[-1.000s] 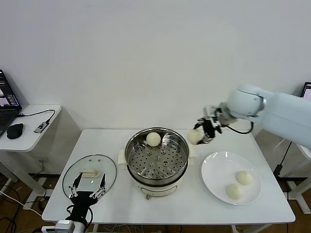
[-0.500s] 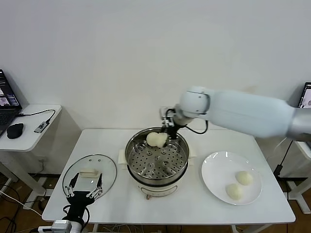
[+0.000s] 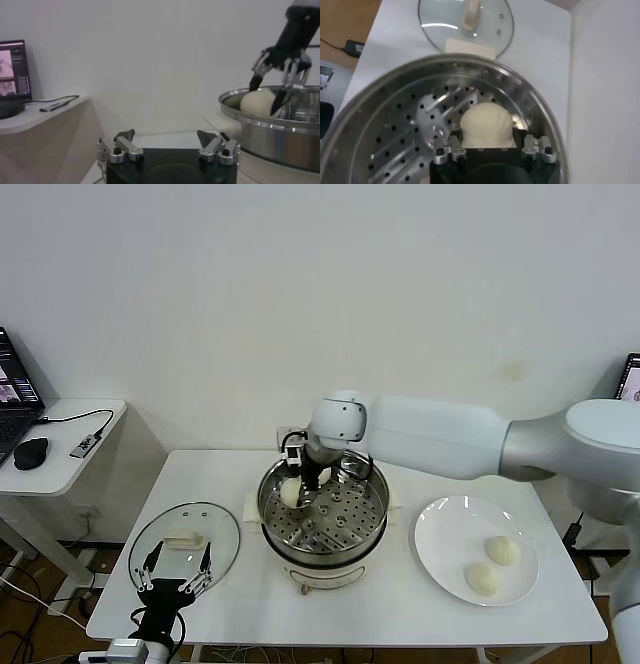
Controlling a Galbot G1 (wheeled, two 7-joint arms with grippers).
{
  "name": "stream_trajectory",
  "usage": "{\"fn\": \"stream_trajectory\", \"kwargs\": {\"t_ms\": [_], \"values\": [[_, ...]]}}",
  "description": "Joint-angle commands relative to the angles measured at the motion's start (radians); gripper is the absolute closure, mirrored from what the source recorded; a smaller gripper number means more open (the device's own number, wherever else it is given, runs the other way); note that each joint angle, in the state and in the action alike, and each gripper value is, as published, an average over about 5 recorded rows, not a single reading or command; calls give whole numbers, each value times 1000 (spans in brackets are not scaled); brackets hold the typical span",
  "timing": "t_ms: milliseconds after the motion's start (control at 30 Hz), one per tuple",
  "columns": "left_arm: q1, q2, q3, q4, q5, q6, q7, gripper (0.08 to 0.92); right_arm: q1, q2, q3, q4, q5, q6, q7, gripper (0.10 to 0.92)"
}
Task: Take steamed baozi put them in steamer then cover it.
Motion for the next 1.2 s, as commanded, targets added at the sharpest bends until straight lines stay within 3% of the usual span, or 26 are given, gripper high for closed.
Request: {"fn": "stream_trajectory", "kwargs": {"t_ms": [33,200,433,533,900,1200], "values": [[0,-1,1,1,1,-1,1,177,-33,63,7,-43,3,-22,15,404],[-1,-3,3,2,1,-1,1,177,-36,54,7,-40,0,-25,13,394],[-3,-3,5,2,2,-1,0,177,33,6,5,13,-12,-32,-35,231],[-4,-3,5,2,1,-1,0,177,106,-53,-10,70,-22,-32,-86,207],[-11,5,14,-2,3,3,1,177,295,-458,-108,343,-192,103,-280,203],[-6,19,18,4,9,5,2,177,267,-782,-131,446,-389,264,-356,203]]}}
